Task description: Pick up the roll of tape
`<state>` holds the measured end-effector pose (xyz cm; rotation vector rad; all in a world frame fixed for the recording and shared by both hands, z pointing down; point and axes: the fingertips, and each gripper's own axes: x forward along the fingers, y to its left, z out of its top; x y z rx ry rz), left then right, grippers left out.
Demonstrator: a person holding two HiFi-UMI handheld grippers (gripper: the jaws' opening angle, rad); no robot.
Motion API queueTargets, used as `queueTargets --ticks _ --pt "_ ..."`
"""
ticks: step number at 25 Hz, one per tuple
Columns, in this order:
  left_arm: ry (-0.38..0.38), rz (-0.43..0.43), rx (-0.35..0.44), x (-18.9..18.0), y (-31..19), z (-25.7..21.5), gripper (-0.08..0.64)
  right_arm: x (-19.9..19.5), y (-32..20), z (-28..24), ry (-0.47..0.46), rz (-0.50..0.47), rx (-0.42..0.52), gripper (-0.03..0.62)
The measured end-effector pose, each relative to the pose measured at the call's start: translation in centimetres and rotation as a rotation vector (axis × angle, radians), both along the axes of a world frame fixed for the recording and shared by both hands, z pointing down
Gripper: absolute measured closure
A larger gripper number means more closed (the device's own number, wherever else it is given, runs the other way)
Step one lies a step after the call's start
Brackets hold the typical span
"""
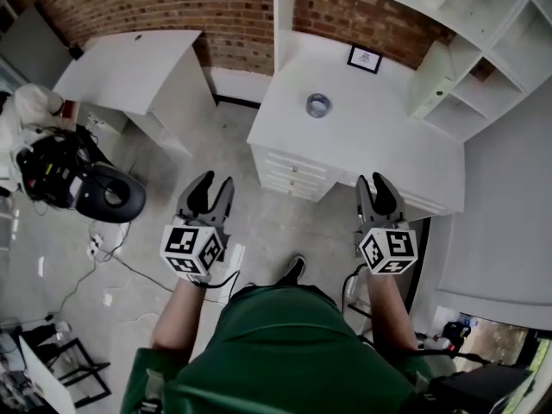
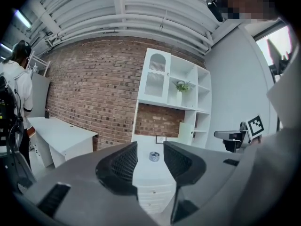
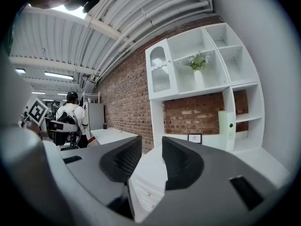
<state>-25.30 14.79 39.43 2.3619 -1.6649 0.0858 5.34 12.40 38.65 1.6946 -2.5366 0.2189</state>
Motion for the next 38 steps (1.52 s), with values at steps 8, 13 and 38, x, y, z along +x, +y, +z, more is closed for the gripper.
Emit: queueTargets --ticks 8,13,38 --pt "-0.007 -0.015 0.014 4.2 -3.2 -0.4 0.376 3.4 -3.6 0.3 -0.007 -0.04 0.002 0.449" --pt "-0.013 -0.004 0.002 5.9 -5.3 0.0 0.376 5.0 -5.5 0.9 -0.011 -0.034 -0.014 0.449" --pt "0.039 0.25 -0.097 4.9 -32.4 4.6 0.377 0.4 -24.6 4.2 0.024 0.116 -0.158 0.451"
